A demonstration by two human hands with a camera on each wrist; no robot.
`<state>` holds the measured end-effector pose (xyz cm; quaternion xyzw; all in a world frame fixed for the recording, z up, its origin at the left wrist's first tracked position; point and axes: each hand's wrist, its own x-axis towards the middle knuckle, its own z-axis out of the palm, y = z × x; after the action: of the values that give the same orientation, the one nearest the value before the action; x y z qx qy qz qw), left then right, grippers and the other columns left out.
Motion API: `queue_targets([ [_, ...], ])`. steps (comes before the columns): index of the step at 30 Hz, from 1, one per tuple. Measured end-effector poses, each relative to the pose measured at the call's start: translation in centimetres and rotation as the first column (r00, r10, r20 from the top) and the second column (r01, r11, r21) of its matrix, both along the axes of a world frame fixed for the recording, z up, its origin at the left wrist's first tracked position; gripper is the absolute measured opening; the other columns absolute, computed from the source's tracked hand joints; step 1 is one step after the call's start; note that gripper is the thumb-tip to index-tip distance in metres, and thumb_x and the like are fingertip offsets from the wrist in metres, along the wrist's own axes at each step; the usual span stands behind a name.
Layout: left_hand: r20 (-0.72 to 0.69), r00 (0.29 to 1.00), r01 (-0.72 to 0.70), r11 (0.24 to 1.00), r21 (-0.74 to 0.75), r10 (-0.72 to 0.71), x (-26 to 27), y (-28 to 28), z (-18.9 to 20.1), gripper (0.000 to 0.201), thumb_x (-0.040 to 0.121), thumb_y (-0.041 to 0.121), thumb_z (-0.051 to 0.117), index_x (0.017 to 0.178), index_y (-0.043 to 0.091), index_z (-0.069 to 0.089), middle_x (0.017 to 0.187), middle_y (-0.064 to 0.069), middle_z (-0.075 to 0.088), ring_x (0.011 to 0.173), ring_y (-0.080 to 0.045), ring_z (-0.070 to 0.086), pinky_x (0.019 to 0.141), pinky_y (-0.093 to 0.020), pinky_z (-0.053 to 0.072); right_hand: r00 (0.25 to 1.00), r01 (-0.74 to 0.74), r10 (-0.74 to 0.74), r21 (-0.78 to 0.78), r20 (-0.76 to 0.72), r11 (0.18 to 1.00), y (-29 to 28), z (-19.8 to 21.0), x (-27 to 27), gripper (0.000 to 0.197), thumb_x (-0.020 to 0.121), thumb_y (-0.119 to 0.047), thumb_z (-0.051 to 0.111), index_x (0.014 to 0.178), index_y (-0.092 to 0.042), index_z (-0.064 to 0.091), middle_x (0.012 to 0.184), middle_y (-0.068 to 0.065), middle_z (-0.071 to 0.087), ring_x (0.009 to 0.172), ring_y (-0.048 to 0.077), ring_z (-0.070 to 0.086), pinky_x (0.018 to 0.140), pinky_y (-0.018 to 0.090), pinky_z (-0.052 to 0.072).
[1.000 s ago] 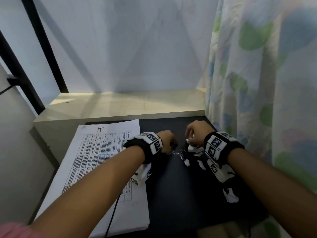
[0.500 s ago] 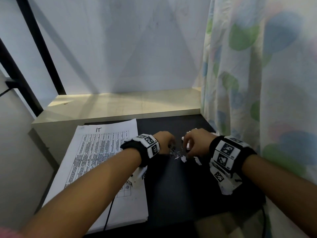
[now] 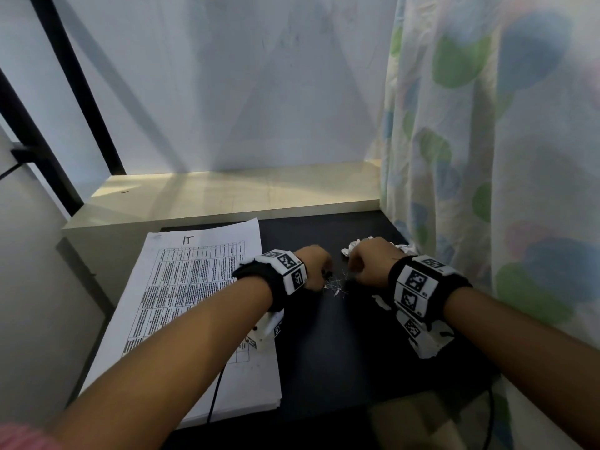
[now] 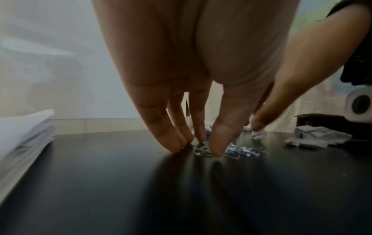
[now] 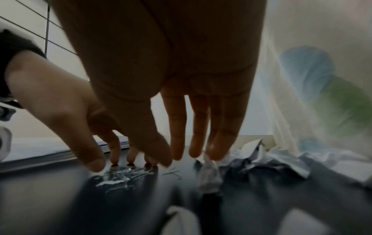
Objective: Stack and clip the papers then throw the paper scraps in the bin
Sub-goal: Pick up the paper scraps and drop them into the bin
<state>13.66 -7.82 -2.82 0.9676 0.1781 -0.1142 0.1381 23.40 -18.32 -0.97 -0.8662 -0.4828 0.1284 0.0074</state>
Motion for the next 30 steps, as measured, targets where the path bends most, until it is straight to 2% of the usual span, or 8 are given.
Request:
queue_targets([
  [2,-0.031,1.000,-0.001,1.000,-0.012,0.000,0.0,-0.2,0.1,0.040,0.080,0.002,0.059,0.120,0.008,0.062,0.122,-0.013,0.064,0.111,-0.030,0.061,0.089,-0.032,0.049,0.999,-0.023,0.023,0.001,0.039,1.000,0.5,-0.4,-0.9,0.024,0.084,-0.021,0.060,0.105,-0.023,0.072,0.120,0.004,0.065,0.120,0.026,0.054,0.103,0.038,0.039],
  [5,-0.067,0.998,-0.007,1.000,-0.011,0.006,-0.2,-0.2,0.2,0.043,0.080,0.001,0.060,0.122,0.009,0.061,0.125,-0.011,0.064,0.114,-0.028,0.061,0.091,-0.031,0.049,0.994,-0.068,0.071,-0.037,0.085,0.997,1.1,-1.1,-2.0,0.026,0.084,-0.019,0.058,0.107,-0.015,0.070,0.115,0.012,0.065,0.113,0.030,0.057,0.095,0.036,0.043],
  [10,-0.062,0.995,-0.074,0.997,0.037,0.077,-1.2,0.3,0.2,0.043,0.078,0.008,0.069,0.120,0.006,0.060,0.125,-0.013,0.063,0.115,-0.029,0.059,0.090,-0.030,0.047,0.995,-0.104,0.104,0.022,0.012,0.994,1.1,-0.9,-2.4,0.021,0.085,-0.018,0.059,0.100,-0.010,0.072,0.106,0.010,0.071,0.103,0.027,0.065,0.088,0.029,0.046],
  [12,-0.086,0.992,-0.088,0.996,0.032,0.090,-1.2,0.2,0.2,0.043,0.078,0.011,0.070,0.119,0.005,0.060,0.125,-0.012,0.063,0.115,-0.029,0.060,0.090,-0.030,0.048,0.996,-0.093,0.093,0.038,0.010,0.995,0.8,-0.4,-2.1,0.020,0.084,-0.018,0.062,0.100,-0.014,0.072,0.110,0.007,0.071,0.108,0.025,0.062,0.089,0.027,0.043],
  [15,-0.096,0.992,-0.079,0.997,0.011,0.079,-0.7,-0.2,0.2,0.042,0.081,0.012,0.068,0.122,0.005,0.061,0.126,-0.012,0.063,0.115,-0.029,0.060,0.096,-0.032,0.049,0.995,-0.068,0.071,-0.043,0.076,0.997,0.2,-0.3,-1.4,0.023,0.083,-0.023,0.065,0.105,-0.018,0.072,0.122,0.005,0.063,0.121,0.026,0.053,0.097,0.036,0.042],
  [19,-0.073,0.996,-0.052,0.999,-0.016,0.051,0.0,-0.9,0.1,0.043,0.081,0.009,0.067,0.124,0.008,0.061,0.127,-0.010,0.063,0.115,-0.027,0.061,0.096,-0.031,0.049,0.993,-0.086,0.091,-0.066,0.073,0.994,-0.2,-0.6,-1.1,0.024,0.081,-0.023,0.066,0.102,-0.013,0.070,0.118,0.009,0.062,0.116,0.027,0.055,0.098,0.036,0.043],
  [24,-0.074,0.991,-0.108,0.994,-0.009,0.107,-0.5,-0.1,0.3,0.046,0.076,0.009,0.072,0.121,0.005,0.062,0.123,-0.011,0.065,0.114,-0.027,0.062,0.097,-0.033,0.050,0.991,-0.127,0.126,-0.018,-0.051,0.992,-0.2,0.0,-1.8,0.036,0.074,-0.016,0.071,0.110,-0.016,0.068,0.110,0.002,0.070,0.105,0.018,0.064,0.080,0.020,0.044],
  [30,-0.072,0.989,-0.130,0.990,-0.053,0.126,-0.7,-0.5,-0.3,0.043,0.075,0.015,0.073,0.115,0.004,0.065,0.118,-0.011,0.068,0.108,-0.027,0.065,0.092,-0.033,0.051,0.988,-0.138,0.134,-0.055,-0.072,0.989,0.9,-0.7,-2.5,0.032,0.072,-0.017,0.076,0.102,-0.009,0.070,0.105,0.008,0.072,0.102,0.023,0.066,0.088,0.030,0.052],
])
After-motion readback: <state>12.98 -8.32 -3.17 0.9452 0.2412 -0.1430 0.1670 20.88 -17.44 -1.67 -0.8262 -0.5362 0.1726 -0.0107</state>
